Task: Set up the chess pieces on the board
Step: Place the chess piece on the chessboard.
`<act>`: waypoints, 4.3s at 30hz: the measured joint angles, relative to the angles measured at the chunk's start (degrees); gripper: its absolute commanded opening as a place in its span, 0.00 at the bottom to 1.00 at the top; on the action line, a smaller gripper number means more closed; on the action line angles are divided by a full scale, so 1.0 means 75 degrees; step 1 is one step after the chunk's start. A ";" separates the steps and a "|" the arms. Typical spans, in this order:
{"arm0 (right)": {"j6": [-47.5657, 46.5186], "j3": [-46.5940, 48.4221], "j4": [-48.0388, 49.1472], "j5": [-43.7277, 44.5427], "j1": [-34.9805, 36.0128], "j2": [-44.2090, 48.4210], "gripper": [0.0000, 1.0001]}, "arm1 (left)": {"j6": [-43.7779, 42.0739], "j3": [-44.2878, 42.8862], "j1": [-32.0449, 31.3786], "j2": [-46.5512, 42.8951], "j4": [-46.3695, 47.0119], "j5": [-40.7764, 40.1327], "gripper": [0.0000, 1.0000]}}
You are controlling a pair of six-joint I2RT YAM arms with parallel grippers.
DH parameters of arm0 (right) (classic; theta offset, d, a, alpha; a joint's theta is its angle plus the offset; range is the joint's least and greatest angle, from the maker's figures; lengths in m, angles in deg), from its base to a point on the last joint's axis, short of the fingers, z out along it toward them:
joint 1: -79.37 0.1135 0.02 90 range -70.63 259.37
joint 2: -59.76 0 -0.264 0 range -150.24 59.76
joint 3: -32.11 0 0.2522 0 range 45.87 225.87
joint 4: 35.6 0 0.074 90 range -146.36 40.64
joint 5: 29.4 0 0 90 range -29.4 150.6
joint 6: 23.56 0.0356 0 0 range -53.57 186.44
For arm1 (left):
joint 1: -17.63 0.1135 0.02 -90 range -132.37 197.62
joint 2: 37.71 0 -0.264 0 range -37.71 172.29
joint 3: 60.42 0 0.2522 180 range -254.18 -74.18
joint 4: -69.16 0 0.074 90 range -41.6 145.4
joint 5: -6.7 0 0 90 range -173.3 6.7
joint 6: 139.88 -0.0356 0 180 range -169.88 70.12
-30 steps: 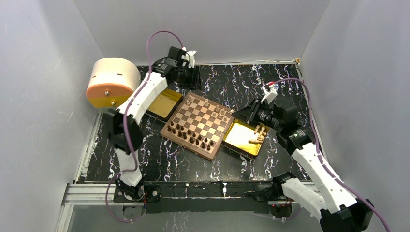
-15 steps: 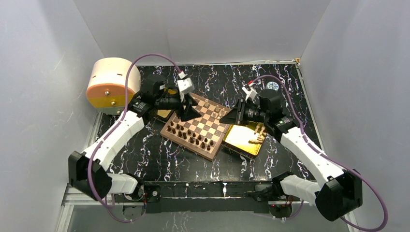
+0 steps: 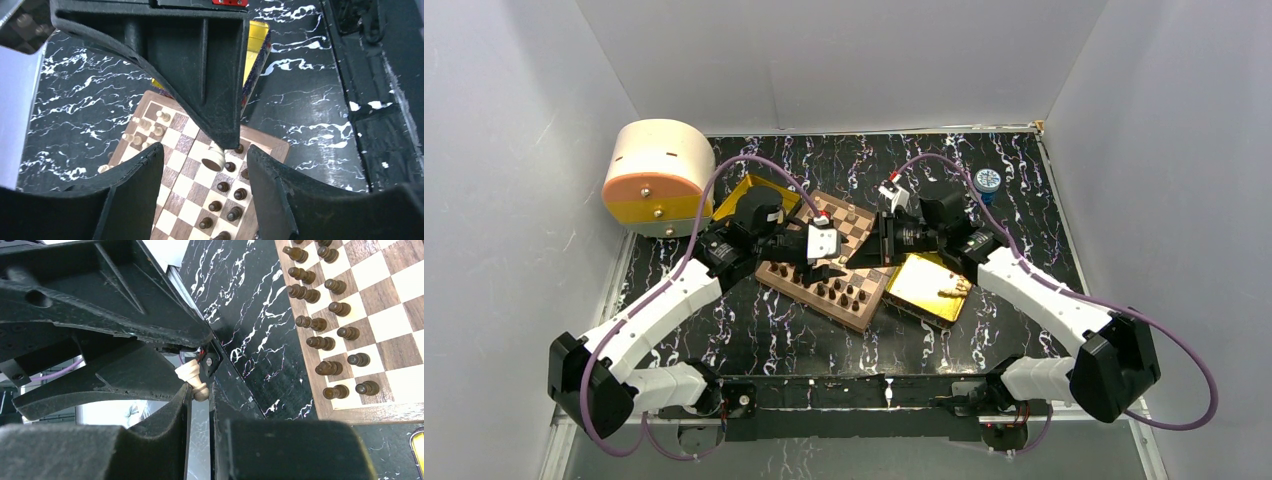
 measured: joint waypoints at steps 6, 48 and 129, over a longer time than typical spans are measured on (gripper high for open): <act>0.0003 0.0041 -0.0017 0.0029 0.0125 -0.0134 0.00 | -0.0545 0.0012 -0.0137 -0.0181 -0.0309 -0.0428 0.53; 0.1580 -0.0731 0.2503 0.2445 0.0291 0.0787 0.00 | 0.5068 0.0493 -0.0271 -0.0396 0.2192 -0.2620 0.04; -0.3972 0.4377 -0.2180 0.7845 0.1087 -0.5837 0.01 | 0.6006 0.2040 0.2498 -0.2226 0.0061 -0.7210 0.93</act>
